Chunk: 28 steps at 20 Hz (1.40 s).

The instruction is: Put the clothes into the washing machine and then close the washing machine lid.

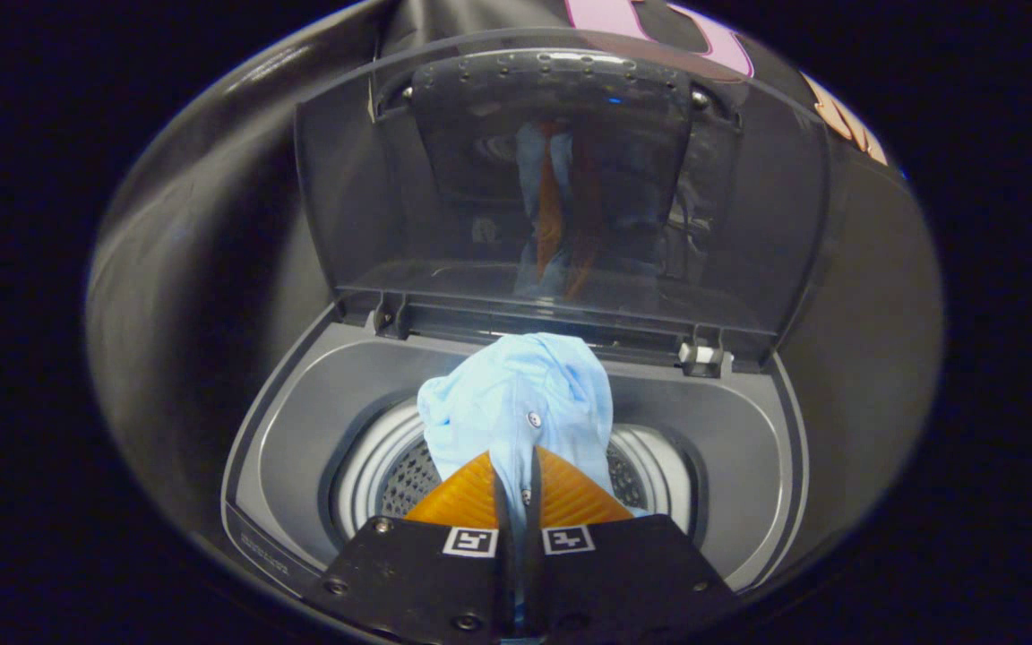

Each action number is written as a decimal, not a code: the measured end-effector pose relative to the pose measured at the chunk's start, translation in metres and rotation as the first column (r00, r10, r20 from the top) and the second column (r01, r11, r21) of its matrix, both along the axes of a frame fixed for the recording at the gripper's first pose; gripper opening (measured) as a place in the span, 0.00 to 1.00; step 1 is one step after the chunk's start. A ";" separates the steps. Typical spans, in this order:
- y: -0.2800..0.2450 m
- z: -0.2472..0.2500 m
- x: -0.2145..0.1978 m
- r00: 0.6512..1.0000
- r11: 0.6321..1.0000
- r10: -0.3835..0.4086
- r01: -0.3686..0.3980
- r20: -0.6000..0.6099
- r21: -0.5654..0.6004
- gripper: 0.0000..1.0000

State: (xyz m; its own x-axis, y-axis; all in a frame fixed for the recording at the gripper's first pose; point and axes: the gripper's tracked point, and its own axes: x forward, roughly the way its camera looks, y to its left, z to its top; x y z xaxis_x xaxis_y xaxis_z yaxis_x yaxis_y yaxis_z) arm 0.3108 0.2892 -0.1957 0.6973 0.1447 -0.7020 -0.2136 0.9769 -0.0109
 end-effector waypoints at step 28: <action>-0.010 0.051 0.002 0.999 1.000 -0.018 0.018 0.034 0.014 1.00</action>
State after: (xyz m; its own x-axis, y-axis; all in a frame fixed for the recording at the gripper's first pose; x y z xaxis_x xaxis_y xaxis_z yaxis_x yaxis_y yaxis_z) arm 0.3126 0.2794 -0.1444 0.7233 0.1411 -0.6760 -0.1956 0.9807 -0.0046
